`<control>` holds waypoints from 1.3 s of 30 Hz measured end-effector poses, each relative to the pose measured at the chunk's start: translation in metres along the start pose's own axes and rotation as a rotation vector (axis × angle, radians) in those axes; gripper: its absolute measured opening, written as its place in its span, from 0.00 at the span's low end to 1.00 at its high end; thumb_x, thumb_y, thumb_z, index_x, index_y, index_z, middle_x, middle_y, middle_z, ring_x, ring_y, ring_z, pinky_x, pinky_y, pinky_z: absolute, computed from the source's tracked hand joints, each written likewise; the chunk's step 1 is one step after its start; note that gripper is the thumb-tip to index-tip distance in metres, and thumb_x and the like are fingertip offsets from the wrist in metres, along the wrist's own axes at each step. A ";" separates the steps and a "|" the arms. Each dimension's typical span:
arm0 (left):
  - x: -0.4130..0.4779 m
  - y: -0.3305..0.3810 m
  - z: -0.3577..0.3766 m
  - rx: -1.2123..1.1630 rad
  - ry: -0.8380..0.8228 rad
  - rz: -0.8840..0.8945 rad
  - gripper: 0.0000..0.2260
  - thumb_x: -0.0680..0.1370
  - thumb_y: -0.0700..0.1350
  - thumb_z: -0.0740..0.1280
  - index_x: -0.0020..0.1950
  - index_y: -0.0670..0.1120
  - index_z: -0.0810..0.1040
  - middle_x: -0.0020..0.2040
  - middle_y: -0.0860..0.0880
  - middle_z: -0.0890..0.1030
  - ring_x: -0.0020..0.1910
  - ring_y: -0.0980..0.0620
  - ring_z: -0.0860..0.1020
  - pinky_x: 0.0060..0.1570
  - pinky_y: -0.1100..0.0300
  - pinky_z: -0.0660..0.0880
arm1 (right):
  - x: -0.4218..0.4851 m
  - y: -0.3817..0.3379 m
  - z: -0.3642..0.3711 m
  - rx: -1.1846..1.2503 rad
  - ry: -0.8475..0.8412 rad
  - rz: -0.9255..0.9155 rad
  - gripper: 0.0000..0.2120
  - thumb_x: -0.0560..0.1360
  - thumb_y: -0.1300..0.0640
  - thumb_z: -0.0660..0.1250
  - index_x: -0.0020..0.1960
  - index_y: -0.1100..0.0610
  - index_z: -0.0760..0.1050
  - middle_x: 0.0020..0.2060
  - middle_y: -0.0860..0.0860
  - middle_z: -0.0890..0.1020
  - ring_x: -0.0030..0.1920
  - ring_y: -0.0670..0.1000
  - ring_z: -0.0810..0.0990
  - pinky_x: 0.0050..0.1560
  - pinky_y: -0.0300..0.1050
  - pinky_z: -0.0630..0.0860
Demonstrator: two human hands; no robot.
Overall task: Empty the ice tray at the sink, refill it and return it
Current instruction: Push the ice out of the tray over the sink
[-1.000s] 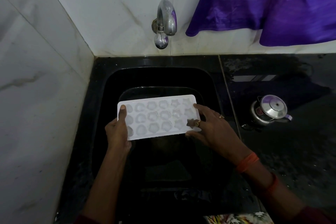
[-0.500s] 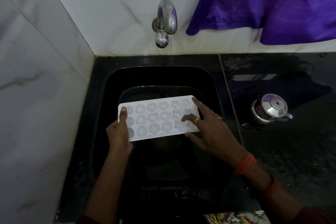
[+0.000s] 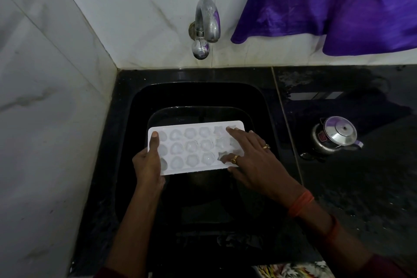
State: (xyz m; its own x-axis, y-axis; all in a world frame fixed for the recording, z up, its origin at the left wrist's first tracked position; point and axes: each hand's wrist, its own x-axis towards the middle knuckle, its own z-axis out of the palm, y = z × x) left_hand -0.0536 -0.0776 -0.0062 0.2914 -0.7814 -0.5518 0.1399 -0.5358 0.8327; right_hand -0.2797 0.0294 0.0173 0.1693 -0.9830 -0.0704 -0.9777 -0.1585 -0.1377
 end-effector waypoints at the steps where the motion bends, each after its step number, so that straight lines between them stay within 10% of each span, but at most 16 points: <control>1: 0.000 0.000 0.000 -0.001 0.002 0.005 0.14 0.77 0.55 0.72 0.42 0.45 0.78 0.42 0.50 0.82 0.40 0.51 0.82 0.30 0.61 0.78 | 0.001 0.000 -0.001 0.005 0.013 -0.006 0.12 0.76 0.47 0.70 0.58 0.47 0.83 0.77 0.58 0.63 0.78 0.58 0.62 0.78 0.58 0.54; 39: 0.009 0.005 0.007 -0.021 0.017 -0.025 0.15 0.76 0.56 0.73 0.41 0.45 0.77 0.40 0.51 0.82 0.36 0.53 0.82 0.25 0.63 0.76 | 0.015 0.006 0.003 -0.078 0.091 -0.014 0.17 0.74 0.38 0.68 0.58 0.44 0.82 0.75 0.56 0.68 0.73 0.55 0.69 0.76 0.64 0.59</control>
State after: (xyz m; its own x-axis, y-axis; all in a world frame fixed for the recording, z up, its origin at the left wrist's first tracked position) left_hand -0.0573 -0.0892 -0.0076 0.3035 -0.7621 -0.5719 0.1676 -0.5481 0.8194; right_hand -0.2827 0.0139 0.0120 0.1748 -0.9844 0.0216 -0.9826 -0.1758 -0.0605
